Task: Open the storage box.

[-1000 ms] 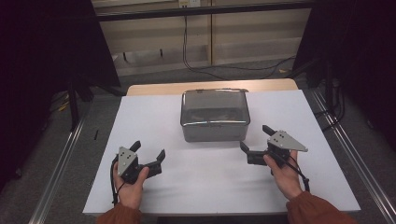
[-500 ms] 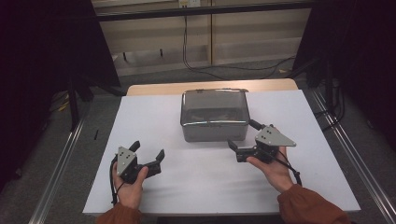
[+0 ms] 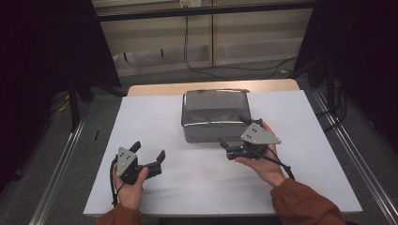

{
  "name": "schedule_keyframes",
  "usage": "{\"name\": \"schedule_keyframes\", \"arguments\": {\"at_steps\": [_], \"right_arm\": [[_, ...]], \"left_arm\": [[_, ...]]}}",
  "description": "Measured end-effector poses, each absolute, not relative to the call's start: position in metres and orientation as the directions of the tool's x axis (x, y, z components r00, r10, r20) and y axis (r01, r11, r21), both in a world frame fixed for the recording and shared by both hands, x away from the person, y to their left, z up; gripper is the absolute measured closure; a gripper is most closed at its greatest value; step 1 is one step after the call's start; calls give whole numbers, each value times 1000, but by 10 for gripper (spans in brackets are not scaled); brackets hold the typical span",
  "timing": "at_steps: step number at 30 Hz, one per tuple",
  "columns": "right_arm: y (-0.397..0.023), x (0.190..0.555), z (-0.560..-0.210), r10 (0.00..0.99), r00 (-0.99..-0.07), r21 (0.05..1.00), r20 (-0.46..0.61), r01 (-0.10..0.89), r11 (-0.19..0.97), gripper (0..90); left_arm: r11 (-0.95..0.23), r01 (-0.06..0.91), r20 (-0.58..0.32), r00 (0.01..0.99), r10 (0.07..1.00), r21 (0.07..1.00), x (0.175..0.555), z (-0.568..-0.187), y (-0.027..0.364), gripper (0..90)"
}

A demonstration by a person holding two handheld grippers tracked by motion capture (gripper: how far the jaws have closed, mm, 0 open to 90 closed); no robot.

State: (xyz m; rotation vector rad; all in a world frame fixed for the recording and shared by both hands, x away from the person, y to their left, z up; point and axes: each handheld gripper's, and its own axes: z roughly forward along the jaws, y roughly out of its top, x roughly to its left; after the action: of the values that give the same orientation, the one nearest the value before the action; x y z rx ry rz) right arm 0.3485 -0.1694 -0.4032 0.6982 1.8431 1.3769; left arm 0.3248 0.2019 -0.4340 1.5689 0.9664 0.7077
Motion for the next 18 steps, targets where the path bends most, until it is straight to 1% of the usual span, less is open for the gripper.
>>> {"name": "schedule_keyframes", "arguments": {"at_steps": [6, 8, 11, 18], "right_arm": [[-161, 354, -402, 751, -583, 935, -309, -42, 351, 36], [-158, 355, -403, 735, -575, 915, -359, -62, 399, 65], [-155, 356, -407, 726, -571, 902, -384, -64, 427, 70], [-149, 355, -408, 670, -538, 834, -511, -125, 537, 94]], "left_arm": [[-64, 214, -50, 489, 871, 975, 325, -434, 202, 31], [-61, 215, -54, 489, 871, 975, 325, -434, 202, 31], [-67, 218, -51, 495, 868, 974, 326, -435, 201, 31], [-71, 219, -48, 495, 867, 973, 326, -435, 201, 31]]}}
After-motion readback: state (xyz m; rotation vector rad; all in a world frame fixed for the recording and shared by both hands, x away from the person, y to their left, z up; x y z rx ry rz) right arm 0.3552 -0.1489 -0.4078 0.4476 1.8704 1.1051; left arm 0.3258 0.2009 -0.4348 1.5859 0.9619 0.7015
